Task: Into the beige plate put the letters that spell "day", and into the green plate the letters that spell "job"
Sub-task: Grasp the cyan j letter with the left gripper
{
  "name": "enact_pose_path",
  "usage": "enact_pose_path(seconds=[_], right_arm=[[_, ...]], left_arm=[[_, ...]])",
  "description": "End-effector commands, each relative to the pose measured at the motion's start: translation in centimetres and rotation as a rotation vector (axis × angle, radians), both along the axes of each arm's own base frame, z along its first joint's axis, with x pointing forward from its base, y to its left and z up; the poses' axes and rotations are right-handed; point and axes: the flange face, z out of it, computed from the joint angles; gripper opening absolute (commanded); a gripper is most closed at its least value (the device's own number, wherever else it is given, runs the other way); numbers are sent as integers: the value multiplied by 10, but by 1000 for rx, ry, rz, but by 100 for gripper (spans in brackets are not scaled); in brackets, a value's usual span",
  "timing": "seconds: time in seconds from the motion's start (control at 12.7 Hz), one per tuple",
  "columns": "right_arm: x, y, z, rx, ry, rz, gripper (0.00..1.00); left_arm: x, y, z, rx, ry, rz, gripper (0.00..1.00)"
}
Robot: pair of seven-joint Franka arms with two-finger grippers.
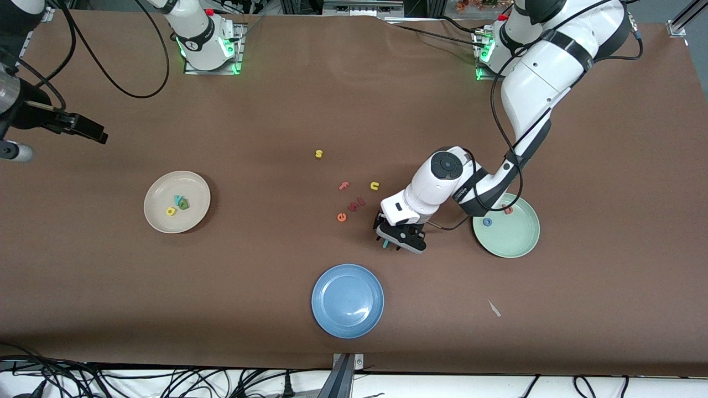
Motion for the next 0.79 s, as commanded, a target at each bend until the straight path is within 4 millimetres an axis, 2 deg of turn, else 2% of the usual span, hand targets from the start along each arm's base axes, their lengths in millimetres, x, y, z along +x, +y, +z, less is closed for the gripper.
enact_pose_path(seconds=[0.0, 0.16, 0.32, 0.47, 0.71], right_arm=[[0, 2, 7, 21, -1, 16, 100], [-1, 7, -2, 24, 18, 17, 100], [0, 8, -5, 20, 21, 28, 100], [2, 12, -7, 13, 24, 38, 100], [3, 15, -5, 12, 13, 44, 100]], left_arm=[[2, -6, -12, 34, -42, -33, 45], [-3, -12, -16, 51, -45, -47, 42], [-5, -15, -17, 54, -46, -52, 31], [-4, -12, -20, 62, -45, -49, 29], [-3, -11, -19, 62, -46, -46, 12]])
